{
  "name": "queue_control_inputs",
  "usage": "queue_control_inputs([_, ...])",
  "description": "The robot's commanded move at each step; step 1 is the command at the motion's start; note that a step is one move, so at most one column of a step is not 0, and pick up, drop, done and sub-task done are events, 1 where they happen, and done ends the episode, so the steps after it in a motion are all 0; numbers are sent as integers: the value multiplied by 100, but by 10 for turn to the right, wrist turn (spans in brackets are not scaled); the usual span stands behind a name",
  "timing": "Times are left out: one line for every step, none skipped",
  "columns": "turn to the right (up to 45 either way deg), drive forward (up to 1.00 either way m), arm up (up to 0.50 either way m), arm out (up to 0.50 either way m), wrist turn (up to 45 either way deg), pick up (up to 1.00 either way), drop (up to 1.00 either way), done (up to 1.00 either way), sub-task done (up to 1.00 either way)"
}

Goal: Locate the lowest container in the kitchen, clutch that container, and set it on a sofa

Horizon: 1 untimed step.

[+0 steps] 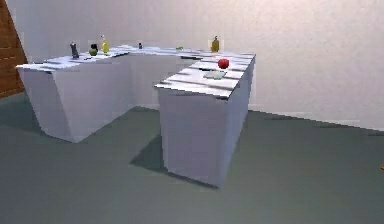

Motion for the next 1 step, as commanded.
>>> queue_control_inputs([-270, 0, 0, 0, 0, 0, 0, 0, 0])
